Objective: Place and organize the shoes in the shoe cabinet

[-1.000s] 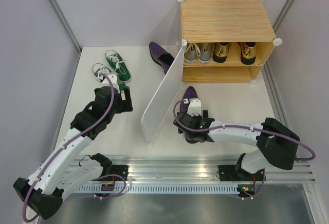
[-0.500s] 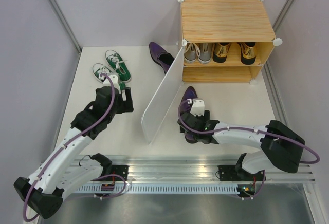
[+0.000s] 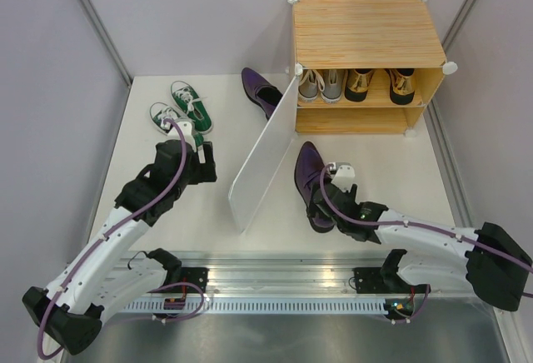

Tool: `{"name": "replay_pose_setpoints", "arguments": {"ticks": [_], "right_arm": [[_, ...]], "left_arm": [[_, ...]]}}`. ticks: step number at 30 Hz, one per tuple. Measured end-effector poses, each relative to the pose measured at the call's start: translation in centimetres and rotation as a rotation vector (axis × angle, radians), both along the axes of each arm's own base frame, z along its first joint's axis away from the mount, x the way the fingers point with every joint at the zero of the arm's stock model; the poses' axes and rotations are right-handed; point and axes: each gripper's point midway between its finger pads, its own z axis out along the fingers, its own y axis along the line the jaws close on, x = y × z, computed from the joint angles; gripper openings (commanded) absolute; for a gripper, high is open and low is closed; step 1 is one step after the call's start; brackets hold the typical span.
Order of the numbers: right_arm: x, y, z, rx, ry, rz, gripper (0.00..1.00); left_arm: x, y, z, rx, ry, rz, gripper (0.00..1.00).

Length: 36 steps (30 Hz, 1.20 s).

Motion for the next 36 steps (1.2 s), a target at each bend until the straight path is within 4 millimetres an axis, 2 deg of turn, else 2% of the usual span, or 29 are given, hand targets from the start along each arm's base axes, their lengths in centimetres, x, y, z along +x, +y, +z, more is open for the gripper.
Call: {"name": "replay_pose_setpoints", "arguments": {"ticks": [10,19,27,34,36], "right_arm": [[-0.3,-2.3,1.2,0.018,-0.034,-0.031,0.01],[0.6,-3.8,4.3,0.013,-0.173,-0.031,0.01],[1.1,-4.3,4.0,-0.049,-0.228,0.009,0.01],[1.5,-4.1,5.6,-0.095,-0.313,0.050,0.01],[1.5,-3.9,5.5,-0.123,-0.322,0.064,0.01]], "left_arm": [[0.0,-0.1,0.0,-0.003,0.003,-0.007,0.92],[0.0,-0.2,-0.1,-0.002,0.004,-0.008,0.92],[0.0,-0.2,-0.2,0.001,0.008,-0.008,0.92],[0.0,-0.2,-0.3,0.007,0.010,-0.011,0.92],[0.0,-0.2,-0.3,0.008,0.010,-0.012,0.92]]}}
